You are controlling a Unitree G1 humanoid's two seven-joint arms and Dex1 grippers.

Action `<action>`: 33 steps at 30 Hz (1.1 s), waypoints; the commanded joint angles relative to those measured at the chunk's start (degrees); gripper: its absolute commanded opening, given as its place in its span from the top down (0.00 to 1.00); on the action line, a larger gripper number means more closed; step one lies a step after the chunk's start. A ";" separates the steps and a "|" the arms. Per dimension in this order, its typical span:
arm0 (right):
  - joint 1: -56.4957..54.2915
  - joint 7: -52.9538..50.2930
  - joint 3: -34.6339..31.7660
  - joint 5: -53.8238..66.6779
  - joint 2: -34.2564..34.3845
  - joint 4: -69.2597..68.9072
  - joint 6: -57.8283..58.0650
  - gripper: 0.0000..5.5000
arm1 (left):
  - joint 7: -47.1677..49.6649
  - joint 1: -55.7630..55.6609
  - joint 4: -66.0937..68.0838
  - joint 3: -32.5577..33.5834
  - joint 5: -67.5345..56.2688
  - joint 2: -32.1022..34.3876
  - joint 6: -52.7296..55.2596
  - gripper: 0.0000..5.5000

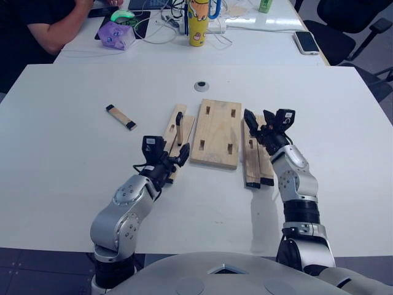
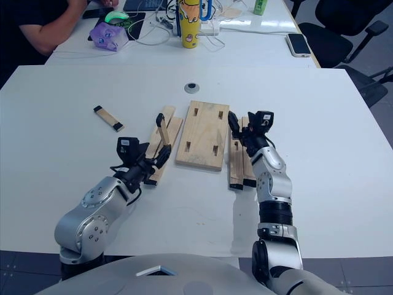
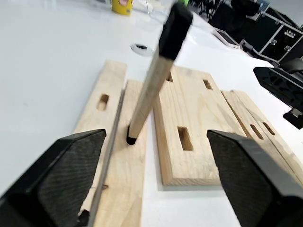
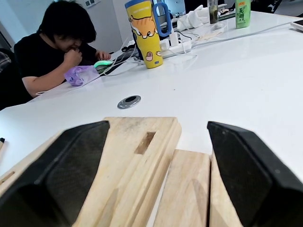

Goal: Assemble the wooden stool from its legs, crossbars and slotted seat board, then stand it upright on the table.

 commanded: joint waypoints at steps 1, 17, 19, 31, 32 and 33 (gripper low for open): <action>-0.86 -1.21 0.42 -0.84 0.09 1.31 1.26 0.30 | 1.41 -3.04 3.12 0.27 -1.48 -3.03 3.85 0.27; -0.12 -1.45 0.59 -1.15 0.33 1.77 2.45 0.30 | 4.44 -3.88 6.09 -0.19 2.14 -1.29 10.16 0.27; 0.13 -1.36 0.62 -1.12 0.39 1.66 2.61 0.30 | 4.26 -4.11 6.21 -0.06 2.26 -0.76 10.66 0.27; 0.65 -1.47 0.48 -1.06 1.15 1.38 2.51 0.30 | 4.54 -3.16 8.35 -2.35 4.93 1.77 13.68 0.27; 0.73 -1.49 0.47 -1.07 1.19 1.33 2.48 0.30 | 4.45 -3.03 8.38 -2.61 4.92 1.92 13.97 0.27; 0.81 -1.49 0.47 -1.09 1.22 1.29 2.44 0.30 | 4.45 -2.87 8.44 -2.82 5.00 1.99 14.15 0.27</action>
